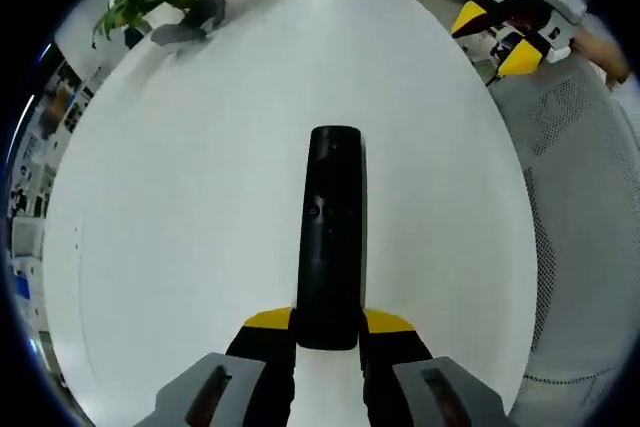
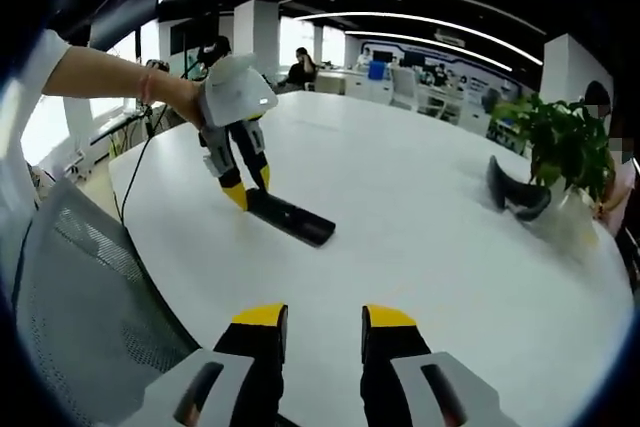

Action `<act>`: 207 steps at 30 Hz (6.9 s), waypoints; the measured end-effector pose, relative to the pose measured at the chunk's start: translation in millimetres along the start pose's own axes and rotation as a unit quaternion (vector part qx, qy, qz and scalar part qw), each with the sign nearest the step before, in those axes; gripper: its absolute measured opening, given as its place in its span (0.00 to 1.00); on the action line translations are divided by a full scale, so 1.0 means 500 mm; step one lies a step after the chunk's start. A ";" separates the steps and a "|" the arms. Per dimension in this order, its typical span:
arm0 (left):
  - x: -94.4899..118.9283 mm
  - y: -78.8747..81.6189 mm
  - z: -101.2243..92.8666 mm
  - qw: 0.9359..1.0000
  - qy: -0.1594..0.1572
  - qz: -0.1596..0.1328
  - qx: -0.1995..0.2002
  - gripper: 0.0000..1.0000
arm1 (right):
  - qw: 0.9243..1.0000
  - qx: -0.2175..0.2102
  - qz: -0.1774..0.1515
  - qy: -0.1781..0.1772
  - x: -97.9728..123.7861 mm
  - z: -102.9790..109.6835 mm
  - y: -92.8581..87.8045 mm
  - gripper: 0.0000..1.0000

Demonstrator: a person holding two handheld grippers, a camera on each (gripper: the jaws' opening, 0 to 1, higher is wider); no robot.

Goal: Press the specified remote control buttons in sequence, fully releasing each button before pressing the next.

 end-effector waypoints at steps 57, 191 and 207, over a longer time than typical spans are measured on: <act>0.009 -0.025 -0.230 1.000 -0.007 -0.013 -0.010 0.23 | 0.998 0.022 0.041 0.047 -0.016 0.019 -0.012 0.21; -0.023 -0.070 -0.282 0.964 -0.010 -0.267 0.011 0.24 | 0.922 0.281 0.182 0.193 -0.115 0.113 0.013 0.00; -0.023 -0.072 -0.282 0.963 -0.012 -0.271 0.011 0.24 | 0.918 0.285 0.153 0.230 -0.115 0.120 0.023 0.00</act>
Point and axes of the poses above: the point that each gripper's makers call its tool centre point, and the gripper's own axes: x roughly backward along the fingers, z roughly to its left, y roughly out of its top, the point moved 9 cm from there along x, roughly backward along the fingers, and after that the axes turned 1 degree about z, right-handed, at the moved point
